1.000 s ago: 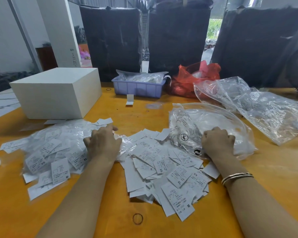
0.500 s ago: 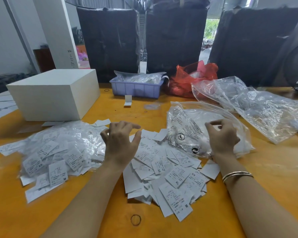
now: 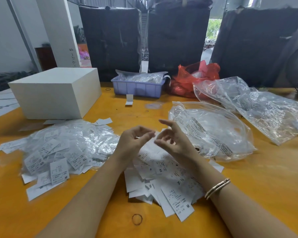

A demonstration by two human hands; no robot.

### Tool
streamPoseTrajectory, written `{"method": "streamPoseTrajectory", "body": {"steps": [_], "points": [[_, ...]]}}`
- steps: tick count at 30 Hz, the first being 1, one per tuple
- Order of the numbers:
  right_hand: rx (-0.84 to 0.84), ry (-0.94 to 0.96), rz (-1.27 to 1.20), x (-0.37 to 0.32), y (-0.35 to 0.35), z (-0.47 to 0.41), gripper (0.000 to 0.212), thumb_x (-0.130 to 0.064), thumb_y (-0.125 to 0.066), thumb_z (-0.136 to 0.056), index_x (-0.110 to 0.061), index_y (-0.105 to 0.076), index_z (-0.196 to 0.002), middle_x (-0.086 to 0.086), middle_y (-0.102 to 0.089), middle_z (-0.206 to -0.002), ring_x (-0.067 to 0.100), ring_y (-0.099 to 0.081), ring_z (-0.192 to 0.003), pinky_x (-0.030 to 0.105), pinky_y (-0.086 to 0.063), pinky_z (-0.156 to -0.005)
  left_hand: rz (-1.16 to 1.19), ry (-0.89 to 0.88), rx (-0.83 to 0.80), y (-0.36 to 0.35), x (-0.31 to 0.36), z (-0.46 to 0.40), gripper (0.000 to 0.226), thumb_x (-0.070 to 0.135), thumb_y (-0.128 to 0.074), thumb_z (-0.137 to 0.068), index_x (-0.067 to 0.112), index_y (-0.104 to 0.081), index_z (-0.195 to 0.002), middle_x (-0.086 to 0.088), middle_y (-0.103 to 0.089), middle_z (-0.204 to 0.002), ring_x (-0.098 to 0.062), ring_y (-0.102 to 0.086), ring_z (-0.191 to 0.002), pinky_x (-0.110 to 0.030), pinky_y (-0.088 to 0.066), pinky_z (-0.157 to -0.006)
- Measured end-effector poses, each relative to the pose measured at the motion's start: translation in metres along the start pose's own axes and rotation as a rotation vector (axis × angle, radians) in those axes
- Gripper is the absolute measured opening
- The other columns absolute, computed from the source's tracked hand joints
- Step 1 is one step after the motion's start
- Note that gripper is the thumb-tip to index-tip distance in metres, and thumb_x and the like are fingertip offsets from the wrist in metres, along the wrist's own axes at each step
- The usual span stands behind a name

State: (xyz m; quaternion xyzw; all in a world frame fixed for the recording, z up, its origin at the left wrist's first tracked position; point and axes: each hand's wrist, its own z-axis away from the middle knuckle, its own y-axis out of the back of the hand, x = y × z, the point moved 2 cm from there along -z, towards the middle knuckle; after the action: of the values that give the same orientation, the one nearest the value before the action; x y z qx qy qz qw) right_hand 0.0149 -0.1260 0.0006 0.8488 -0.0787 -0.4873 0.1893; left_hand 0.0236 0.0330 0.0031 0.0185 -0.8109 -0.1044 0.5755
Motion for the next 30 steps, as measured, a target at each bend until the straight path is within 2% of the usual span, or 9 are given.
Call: {"method": "streamPoseTrajectory", "body": {"steps": [3, 7, 9, 12, 16, 22, 26, 28, 30], "points": [[0.149, 0.018, 0.357, 0.009, 0.007, -0.001, 0.038, -0.013, -0.057, -0.089, -0.02, -0.05, -0.126, -0.003, -0.063, -0.11, 0.008, -0.055, -0.1, 0.025, -0.042, -0.087, 0.135, 0.04, 0.066, 0.003, -0.001, -0.001, 0.006, 0.015, -0.07, -0.083, 0.012, -0.067, -0.088, 0.004, -0.074, -0.079, -0.002, -0.067, -0.076, -0.008, -0.046, -0.065], [-0.078, -0.073, 0.918, 0.027, -0.005, -0.007, 0.048, -0.015, -0.042, -0.092, -0.018, -0.039, -0.14, 0.001, -0.047, -0.141, 0.019, -0.033, -0.133, 0.035, -0.021, -0.104, 0.192, 0.045, 0.094, 0.0, 0.001, 0.0, 0.004, 0.009, -0.069, -0.081, 0.01, -0.066, -0.083, 0.003, -0.071, -0.07, -0.001, -0.065, -0.067, -0.008, -0.046, -0.061], [-0.098, -0.08, 1.003, 0.03, -0.009, -0.009, 0.041, -0.019, -0.037, -0.096, -0.02, -0.045, -0.136, 0.0, -0.053, -0.134, 0.021, -0.036, -0.129, 0.035, -0.021, -0.099, 0.185, 0.037, 0.108, 0.0, 0.001, 0.0, 0.003, 0.011, -0.069, -0.082, 0.011, -0.066, -0.082, 0.002, -0.069, -0.069, 0.0, -0.063, -0.064, -0.007, -0.045, -0.061], [-0.025, -0.025, 1.122, 0.027, -0.008, -0.01, 0.029, -0.023, -0.039, -0.097, -0.024, -0.065, -0.111, -0.003, -0.063, -0.111, 0.021, -0.047, -0.11, 0.034, -0.024, -0.09, 0.171, 0.033, 0.123, 0.0, 0.0, 0.0, 0.002, 0.014, -0.068, -0.084, 0.014, -0.066, -0.083, 0.006, -0.067, -0.066, 0.004, -0.06, -0.06, -0.006, -0.043, -0.058], [-0.041, -0.021, 1.054, 0.027, -0.007, -0.008, 0.026, -0.027, -0.039, -0.097, -0.021, -0.063, -0.104, -0.007, -0.063, -0.111, 0.017, -0.045, -0.114, 0.033, -0.019, -0.09, 0.174, 0.071, 0.143, 0.0, -0.005, -0.001, 0.004, 0.013, -0.065, -0.087, 0.017, -0.065, -0.09, 0.008, -0.068, -0.069, 0.002, -0.058, -0.06, -0.013, -0.044, -0.057], [-0.103, -0.065, 0.964, 0.024, -0.006, -0.005, 0.038, -0.043, -0.042, -0.093, -0.023, -0.052, -0.123, -0.005, -0.058, -0.123, 0.018, -0.045, -0.118, 0.035, -0.015, -0.094, 0.349, 0.161, 0.156, 0.003, -0.007, -0.003, 0.026, 0.007, -0.066, -0.085, 0.02, -0.061, -0.106, 0.002, -0.07, -0.082, -0.01, -0.068, -0.073, -0.019, -0.05, -0.061], [-0.039, 0.047, 1.087, 0.019, -0.009, -0.004, 0.03, -0.034, -0.038, -0.096, -0.019, -0.064, -0.094, -0.002, -0.065, -0.099, 0.021, -0.053, -0.098, 0.036, -0.022, -0.09, 0.469, 0.178, 0.111, 0.003, -0.009, -0.003, 0.033, -0.003, -0.062, -0.085, 0.018, -0.058, -0.111, 0.006, -0.069, -0.074, -0.014, -0.07, -0.081, -0.018, -0.053, -0.064], [0.093, 0.065, 0.956, 0.015, -0.006, -0.002, 0.025, -0.026, -0.043, -0.095, -0.017, -0.063, -0.085, 0.0, -0.067, -0.087, 0.022, -0.057, -0.087, 0.034, -0.03, -0.084, 0.512, 0.173, 0.083, 0.003, -0.009, -0.003, 0.036, -0.004, -0.063, -0.083, 0.016, -0.057, -0.112, 0.007, -0.067, -0.071, -0.013, -0.07, -0.081, -0.018, -0.053, -0.066], [0.238, 0.04, 0.663, 0.014, 0.001, -0.001, 0.013, -0.015, -0.052, -0.091, -0.012, -0.064, -0.091, 0.005, -0.068, -0.079, 0.024, -0.06, -0.074, 0.037, -0.043, -0.076, 0.559, 0.161, 0.074, 0.003, -0.008, -0.004, 0.039, -0.002, -0.067, -0.078, 0.014, -0.057, -0.112, 0.007, -0.066, -0.07, -0.012, -0.069, -0.08, -0.018, -0.053, -0.068]]}}
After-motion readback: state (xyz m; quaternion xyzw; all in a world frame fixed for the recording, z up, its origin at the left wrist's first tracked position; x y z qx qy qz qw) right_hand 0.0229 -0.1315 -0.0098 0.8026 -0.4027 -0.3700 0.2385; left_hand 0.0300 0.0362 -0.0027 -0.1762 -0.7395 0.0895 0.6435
